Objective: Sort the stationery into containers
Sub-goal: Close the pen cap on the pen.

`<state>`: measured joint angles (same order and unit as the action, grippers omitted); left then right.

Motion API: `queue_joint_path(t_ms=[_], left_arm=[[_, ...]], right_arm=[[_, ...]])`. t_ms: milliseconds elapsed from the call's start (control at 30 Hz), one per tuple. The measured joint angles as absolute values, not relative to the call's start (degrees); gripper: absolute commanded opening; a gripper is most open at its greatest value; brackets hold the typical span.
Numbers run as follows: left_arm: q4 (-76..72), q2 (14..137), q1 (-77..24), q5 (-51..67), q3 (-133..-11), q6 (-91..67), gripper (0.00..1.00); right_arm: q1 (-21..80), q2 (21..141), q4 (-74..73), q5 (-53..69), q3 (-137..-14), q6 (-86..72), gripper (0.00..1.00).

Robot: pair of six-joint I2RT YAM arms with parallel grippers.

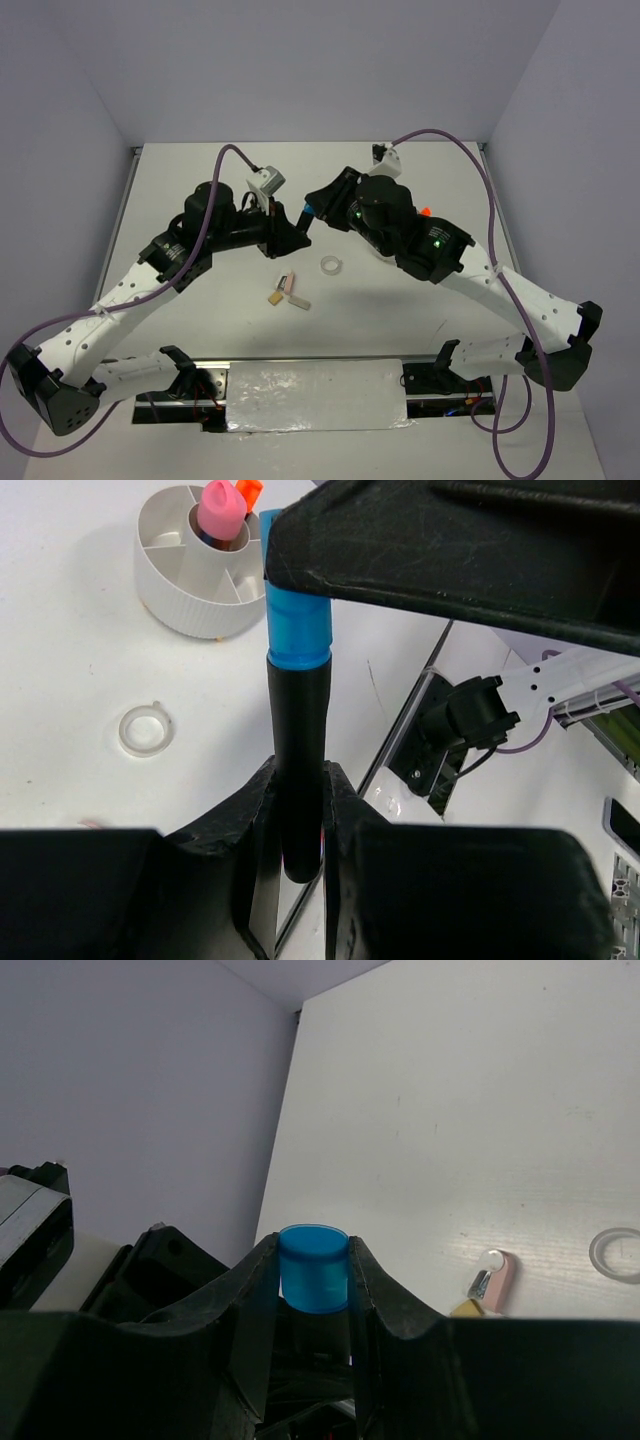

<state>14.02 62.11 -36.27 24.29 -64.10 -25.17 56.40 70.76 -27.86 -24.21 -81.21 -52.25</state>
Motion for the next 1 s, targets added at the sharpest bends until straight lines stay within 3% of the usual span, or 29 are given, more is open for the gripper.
queue_joint_path(t_ms=[1000], left_arm=[[27.6,65.0,-32.3,32.3,-67.7,-19.1,0.0]], right_arm=[[59.9,73.3,-26.1,-23.9,-78.7,-49.6,0.0]])
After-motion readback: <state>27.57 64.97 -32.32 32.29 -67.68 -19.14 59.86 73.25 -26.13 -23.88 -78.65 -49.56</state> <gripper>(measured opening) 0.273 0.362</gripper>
